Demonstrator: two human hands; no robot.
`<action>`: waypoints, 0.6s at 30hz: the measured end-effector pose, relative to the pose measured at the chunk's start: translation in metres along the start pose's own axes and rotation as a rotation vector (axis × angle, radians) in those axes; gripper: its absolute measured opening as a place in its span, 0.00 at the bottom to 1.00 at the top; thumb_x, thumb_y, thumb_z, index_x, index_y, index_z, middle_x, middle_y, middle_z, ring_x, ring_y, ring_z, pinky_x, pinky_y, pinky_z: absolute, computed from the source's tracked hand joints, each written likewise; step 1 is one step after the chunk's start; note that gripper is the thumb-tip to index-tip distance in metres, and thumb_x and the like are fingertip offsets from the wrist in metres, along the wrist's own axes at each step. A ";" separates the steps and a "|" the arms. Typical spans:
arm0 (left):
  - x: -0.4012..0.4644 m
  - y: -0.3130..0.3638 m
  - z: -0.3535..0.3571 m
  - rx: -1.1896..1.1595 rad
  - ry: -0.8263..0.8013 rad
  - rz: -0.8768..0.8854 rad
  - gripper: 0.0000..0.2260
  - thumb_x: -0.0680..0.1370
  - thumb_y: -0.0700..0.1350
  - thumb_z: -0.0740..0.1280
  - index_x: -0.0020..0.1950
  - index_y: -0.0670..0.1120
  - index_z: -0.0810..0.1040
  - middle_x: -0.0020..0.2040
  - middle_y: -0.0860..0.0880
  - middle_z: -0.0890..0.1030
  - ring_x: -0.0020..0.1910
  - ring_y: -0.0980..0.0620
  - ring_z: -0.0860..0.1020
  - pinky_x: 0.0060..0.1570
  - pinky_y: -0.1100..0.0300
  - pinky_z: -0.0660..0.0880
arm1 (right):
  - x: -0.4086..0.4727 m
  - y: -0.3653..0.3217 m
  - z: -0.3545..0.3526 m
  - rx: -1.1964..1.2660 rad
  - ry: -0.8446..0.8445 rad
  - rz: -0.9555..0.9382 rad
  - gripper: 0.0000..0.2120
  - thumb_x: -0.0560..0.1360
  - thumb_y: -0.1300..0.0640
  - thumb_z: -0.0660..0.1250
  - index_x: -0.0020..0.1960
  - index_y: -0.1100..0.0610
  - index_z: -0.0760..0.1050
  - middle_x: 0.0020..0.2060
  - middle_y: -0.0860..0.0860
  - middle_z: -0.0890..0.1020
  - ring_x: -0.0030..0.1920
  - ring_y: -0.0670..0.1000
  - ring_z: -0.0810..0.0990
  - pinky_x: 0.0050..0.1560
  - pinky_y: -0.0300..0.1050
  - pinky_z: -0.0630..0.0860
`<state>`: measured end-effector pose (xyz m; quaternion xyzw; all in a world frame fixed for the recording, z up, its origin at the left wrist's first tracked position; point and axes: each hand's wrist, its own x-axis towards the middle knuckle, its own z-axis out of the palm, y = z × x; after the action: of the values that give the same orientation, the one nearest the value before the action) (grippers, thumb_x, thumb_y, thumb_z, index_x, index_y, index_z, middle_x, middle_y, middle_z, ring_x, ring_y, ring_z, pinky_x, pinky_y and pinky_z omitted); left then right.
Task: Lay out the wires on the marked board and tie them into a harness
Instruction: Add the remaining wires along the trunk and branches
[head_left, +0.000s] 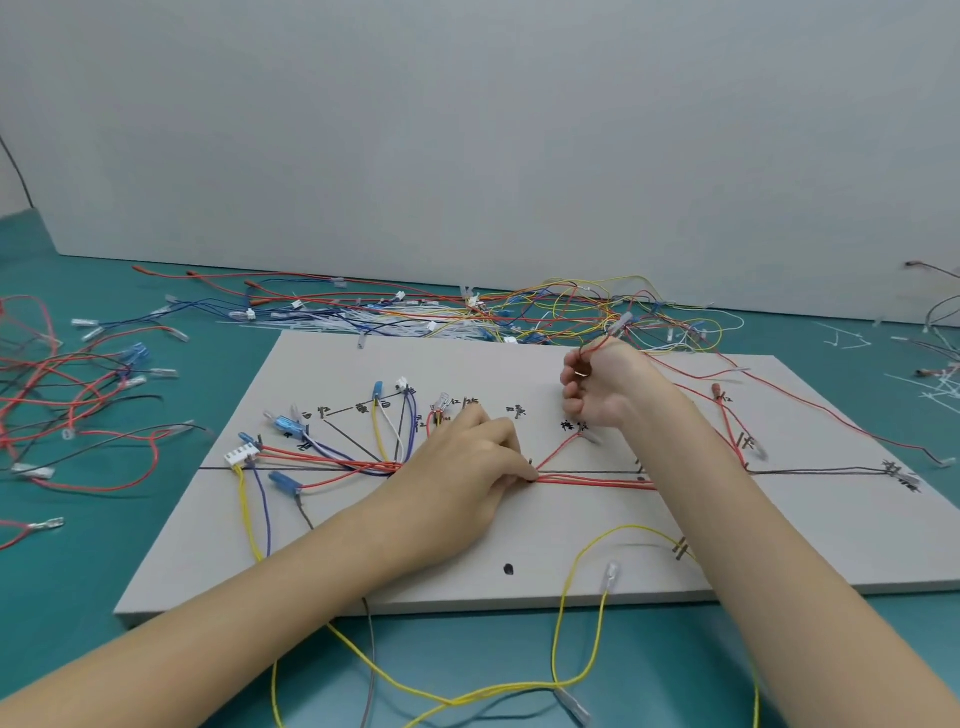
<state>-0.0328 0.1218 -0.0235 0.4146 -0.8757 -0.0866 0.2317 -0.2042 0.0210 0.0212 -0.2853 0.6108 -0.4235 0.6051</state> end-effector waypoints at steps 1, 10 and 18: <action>0.000 0.000 0.000 -0.004 0.001 0.000 0.12 0.81 0.42 0.62 0.60 0.51 0.82 0.50 0.54 0.77 0.52 0.51 0.67 0.54 0.52 0.67 | 0.001 0.000 0.003 -0.038 -0.033 0.002 0.16 0.79 0.59 0.48 0.33 0.55 0.64 0.31 0.50 0.65 0.29 0.48 0.59 0.31 0.39 0.53; 0.001 -0.006 -0.006 0.010 -0.076 0.017 0.12 0.81 0.48 0.64 0.62 0.55 0.80 0.52 0.58 0.77 0.54 0.52 0.66 0.59 0.52 0.66 | 0.003 0.004 0.030 -0.369 -0.312 0.013 0.14 0.77 0.61 0.50 0.34 0.55 0.65 0.30 0.50 0.66 0.29 0.47 0.60 0.26 0.38 0.55; 0.004 -0.027 -0.033 -0.275 0.145 -0.167 0.06 0.78 0.44 0.68 0.49 0.51 0.85 0.44 0.58 0.80 0.47 0.63 0.73 0.45 0.74 0.63 | -0.003 0.001 0.023 -0.506 -0.455 0.031 0.12 0.77 0.59 0.53 0.35 0.52 0.64 0.24 0.46 0.68 0.22 0.45 0.63 0.26 0.39 0.55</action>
<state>-0.0004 0.1025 -0.0028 0.4554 -0.7991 -0.1945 0.3409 -0.1808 0.0203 0.0244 -0.5044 0.5501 -0.1746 0.6423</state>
